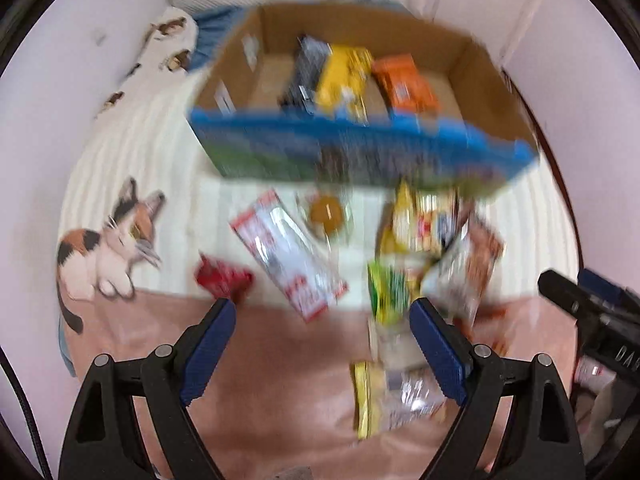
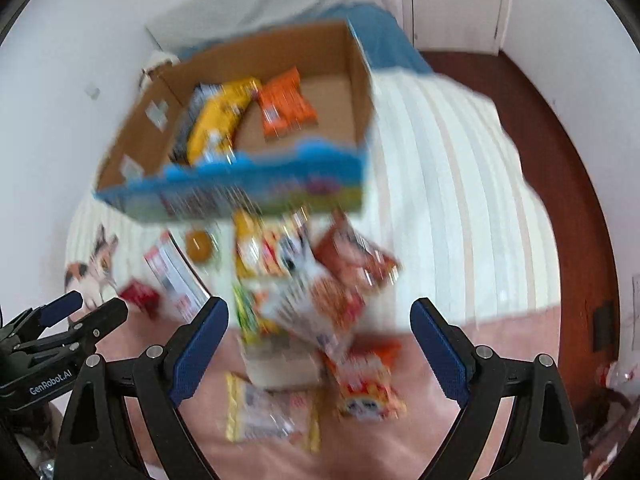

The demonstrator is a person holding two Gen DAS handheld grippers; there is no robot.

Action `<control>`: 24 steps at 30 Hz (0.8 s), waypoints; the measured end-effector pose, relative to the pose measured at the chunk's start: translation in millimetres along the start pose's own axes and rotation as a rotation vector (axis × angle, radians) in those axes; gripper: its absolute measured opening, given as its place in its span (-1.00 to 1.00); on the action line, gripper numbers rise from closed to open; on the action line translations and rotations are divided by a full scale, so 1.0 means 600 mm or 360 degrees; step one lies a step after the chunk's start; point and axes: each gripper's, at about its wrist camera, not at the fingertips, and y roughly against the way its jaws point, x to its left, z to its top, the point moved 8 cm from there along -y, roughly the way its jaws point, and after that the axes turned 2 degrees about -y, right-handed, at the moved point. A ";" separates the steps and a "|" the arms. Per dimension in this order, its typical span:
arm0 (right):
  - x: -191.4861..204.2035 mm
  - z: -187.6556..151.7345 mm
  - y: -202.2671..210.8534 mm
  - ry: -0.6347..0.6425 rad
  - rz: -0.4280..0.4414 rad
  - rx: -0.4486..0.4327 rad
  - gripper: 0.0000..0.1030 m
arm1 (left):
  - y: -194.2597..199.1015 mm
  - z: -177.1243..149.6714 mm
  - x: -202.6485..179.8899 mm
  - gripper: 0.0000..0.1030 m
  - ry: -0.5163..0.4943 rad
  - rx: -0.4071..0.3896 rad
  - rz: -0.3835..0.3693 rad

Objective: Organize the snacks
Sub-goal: 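Withdraw both tools from the box back toward the snack pile, then grasp the clear yellow-topped bag with left tool while right tool grasps panda-print bag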

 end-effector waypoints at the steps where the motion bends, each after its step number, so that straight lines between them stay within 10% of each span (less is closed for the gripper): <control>1: -0.012 -0.016 -0.011 -0.0009 -0.0011 0.0040 0.84 | -0.014 -0.020 -0.009 0.73 -0.0045 0.0045 0.0014; 16: -0.144 -0.156 -0.093 -0.0132 -0.0048 0.0420 0.84 | -0.147 -0.191 -0.215 0.73 -0.1343 0.0359 -0.0143; 24: -0.165 -0.160 -0.097 -0.0233 -0.0031 0.0416 0.84 | -0.187 -0.205 -0.250 0.51 -0.1314 0.0428 -0.0210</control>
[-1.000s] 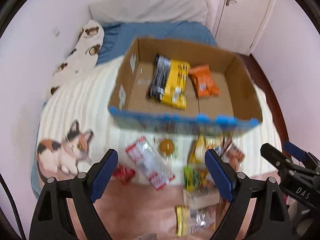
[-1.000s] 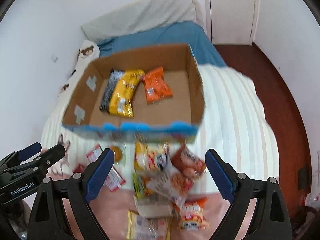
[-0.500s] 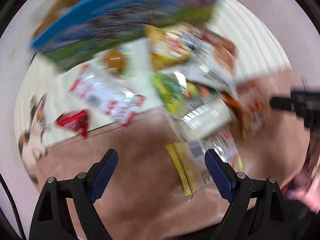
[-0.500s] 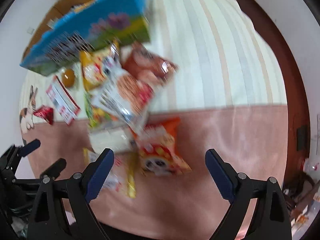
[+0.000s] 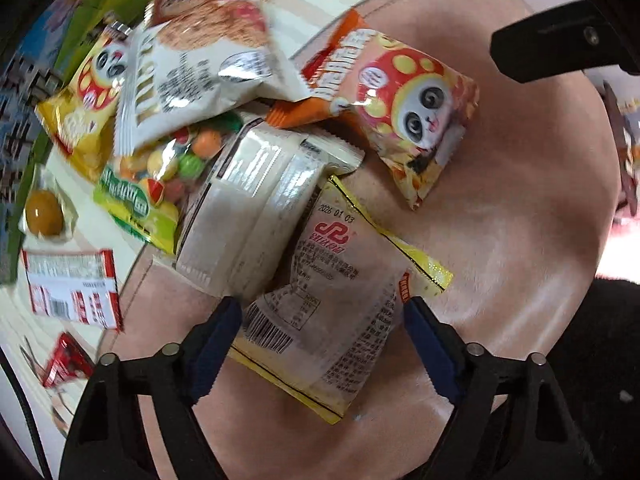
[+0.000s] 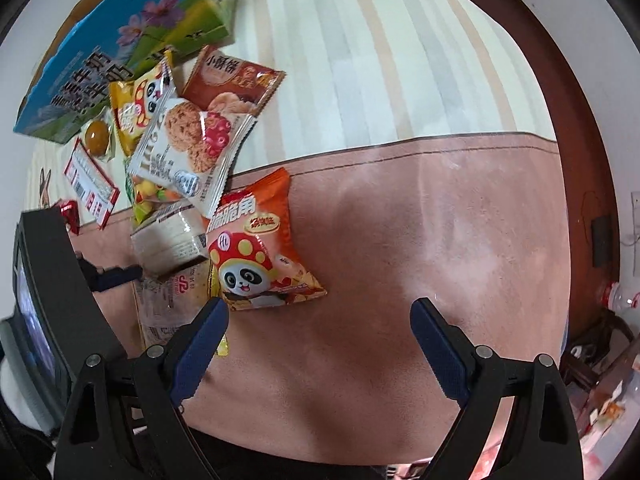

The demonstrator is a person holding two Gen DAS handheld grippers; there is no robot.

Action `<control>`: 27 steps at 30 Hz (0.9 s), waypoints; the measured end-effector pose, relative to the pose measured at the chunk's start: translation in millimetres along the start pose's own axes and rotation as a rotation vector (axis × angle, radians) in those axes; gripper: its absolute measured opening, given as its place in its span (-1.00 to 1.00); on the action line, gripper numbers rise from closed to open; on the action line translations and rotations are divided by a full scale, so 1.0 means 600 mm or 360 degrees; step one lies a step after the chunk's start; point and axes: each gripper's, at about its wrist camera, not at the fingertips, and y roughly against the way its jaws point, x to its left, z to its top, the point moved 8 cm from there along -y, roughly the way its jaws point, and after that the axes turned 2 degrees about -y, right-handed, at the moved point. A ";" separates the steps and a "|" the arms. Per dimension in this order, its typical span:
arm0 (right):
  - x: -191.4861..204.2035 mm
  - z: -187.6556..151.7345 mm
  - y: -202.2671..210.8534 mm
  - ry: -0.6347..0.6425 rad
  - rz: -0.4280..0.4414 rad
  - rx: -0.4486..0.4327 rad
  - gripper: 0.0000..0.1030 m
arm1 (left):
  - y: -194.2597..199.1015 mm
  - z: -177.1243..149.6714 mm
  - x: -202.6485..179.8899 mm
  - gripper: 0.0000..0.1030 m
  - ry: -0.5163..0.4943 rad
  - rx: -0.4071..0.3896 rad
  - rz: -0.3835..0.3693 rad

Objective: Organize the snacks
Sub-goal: 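Grasp the clear yellow-topped bag with left tool while right tool grasps panda-print bag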

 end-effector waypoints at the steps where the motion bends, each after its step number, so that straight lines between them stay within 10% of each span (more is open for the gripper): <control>1: 0.002 0.003 -0.003 -0.0012 0.0017 -0.0001 0.84 | -0.002 -0.006 0.005 0.41 0.0057 -0.0006 -0.0020; 10: 0.087 0.024 -0.083 0.0036 0.0079 0.0073 0.68 | 0.008 -0.118 0.104 0.31 0.0835 0.0020 -0.0160; 17: 0.108 0.015 -0.123 0.0074 -0.0010 0.0138 0.14 | -0.010 -0.221 0.193 0.30 0.1273 0.0109 -0.0153; 27: 0.115 -0.018 -0.126 0.0039 0.0077 0.0217 0.13 | 0.020 -0.189 0.184 0.31 0.1928 0.0048 -0.0867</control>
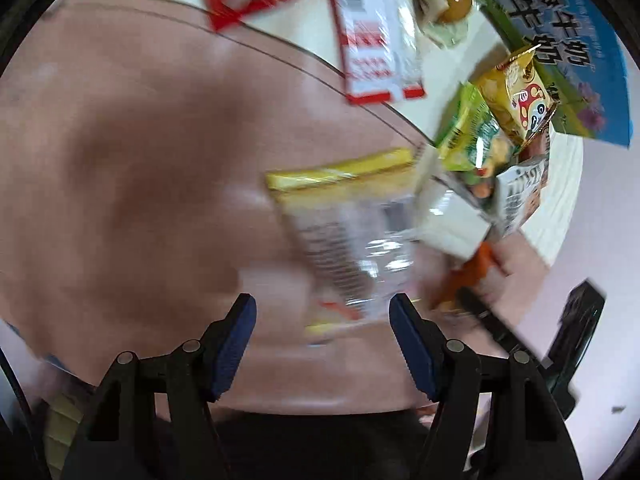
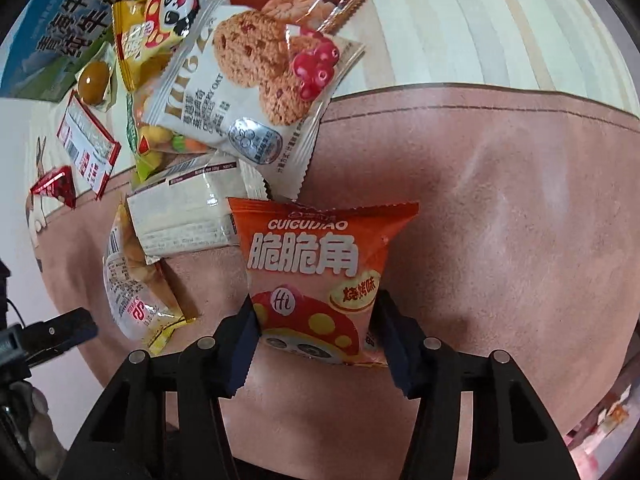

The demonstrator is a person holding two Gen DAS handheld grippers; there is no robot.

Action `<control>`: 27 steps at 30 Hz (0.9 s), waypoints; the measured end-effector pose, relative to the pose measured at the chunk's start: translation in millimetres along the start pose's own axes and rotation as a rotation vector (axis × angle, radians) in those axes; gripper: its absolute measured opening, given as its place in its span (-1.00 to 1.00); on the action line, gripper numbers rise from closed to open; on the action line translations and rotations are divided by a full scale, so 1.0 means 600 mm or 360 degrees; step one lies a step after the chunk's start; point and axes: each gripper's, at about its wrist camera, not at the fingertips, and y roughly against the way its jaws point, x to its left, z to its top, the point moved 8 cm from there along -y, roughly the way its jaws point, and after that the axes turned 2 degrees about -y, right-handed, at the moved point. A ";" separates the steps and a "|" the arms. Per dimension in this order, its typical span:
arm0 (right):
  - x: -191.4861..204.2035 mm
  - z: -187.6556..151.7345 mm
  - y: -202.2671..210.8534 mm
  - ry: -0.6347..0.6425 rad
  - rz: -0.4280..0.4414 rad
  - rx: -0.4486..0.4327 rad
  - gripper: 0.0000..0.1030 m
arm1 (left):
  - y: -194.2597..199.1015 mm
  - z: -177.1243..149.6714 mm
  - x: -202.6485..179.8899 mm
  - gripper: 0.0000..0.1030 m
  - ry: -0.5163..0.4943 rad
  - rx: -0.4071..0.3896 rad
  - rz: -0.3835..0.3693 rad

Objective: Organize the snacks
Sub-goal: 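Grasp the clear yellow-topped bag with left tool while right tool grasps panda-print bag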

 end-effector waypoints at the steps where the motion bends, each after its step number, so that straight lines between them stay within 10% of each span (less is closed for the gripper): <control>1: 0.000 0.000 0.000 -0.0002 0.0002 -0.0005 0.12 | -0.017 0.002 -0.008 0.31 0.0024 0.0024 -0.0010; 5: -0.017 -0.014 0.009 0.0025 -0.0029 -0.0021 0.12 | -0.070 0.011 -0.032 0.31 0.0061 0.0047 0.0058; 14: -0.015 -0.058 0.000 0.0085 -0.0027 0.0049 0.08 | -0.069 0.001 -0.055 0.16 -0.0506 -0.0142 0.0605; 27: -0.048 -0.038 -0.013 -0.0034 -0.0042 0.0059 0.11 | -0.060 0.059 -0.002 0.08 -0.0308 -0.0171 0.0502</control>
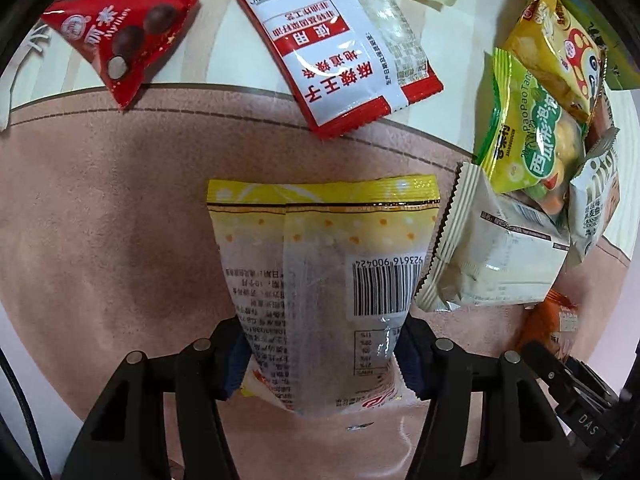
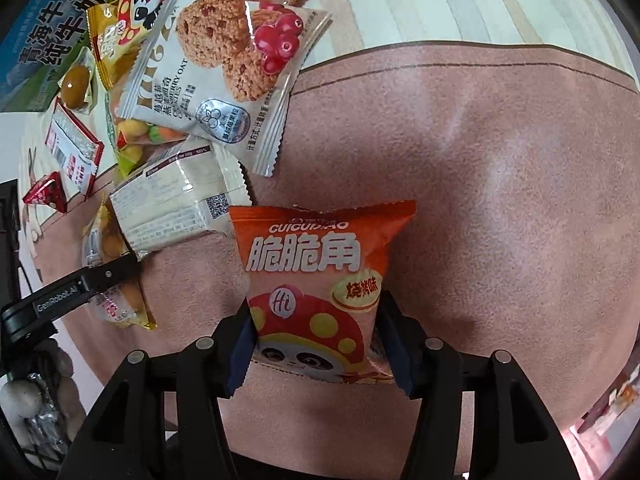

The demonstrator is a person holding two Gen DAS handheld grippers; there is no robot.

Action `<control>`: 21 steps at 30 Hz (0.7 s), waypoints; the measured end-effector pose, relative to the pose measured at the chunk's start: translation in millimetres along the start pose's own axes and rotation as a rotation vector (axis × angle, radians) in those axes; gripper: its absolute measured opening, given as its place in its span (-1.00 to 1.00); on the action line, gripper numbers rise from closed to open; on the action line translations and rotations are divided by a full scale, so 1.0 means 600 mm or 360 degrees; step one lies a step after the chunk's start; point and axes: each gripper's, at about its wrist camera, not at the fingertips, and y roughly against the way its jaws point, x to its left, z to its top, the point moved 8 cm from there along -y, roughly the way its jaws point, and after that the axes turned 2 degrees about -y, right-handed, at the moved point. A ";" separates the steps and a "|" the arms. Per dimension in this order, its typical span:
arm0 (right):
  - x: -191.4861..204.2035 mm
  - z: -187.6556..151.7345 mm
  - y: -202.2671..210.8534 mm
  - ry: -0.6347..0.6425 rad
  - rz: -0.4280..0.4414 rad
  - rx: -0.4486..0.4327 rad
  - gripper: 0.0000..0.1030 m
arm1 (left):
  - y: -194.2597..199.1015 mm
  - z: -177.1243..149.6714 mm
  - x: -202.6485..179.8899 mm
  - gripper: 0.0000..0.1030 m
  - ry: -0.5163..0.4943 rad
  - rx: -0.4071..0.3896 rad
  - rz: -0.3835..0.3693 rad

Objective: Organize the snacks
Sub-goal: 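Grasp the clear yellow-topped bag with left tool while right tool grasps panda-print bag, then carry both bags into the box and open both tools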

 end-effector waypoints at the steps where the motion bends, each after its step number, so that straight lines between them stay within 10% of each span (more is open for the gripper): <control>1: 0.002 0.001 0.002 0.0040 -0.0024 -0.0014 0.09 | 0.005 -0.005 0.005 0.00 -0.0003 -0.0016 0.0018; 21: 0.127 0.013 0.145 0.0272 0.0252 -0.0122 -0.07 | 0.230 -0.007 -0.078 -0.13 -0.0255 -0.0291 -0.0152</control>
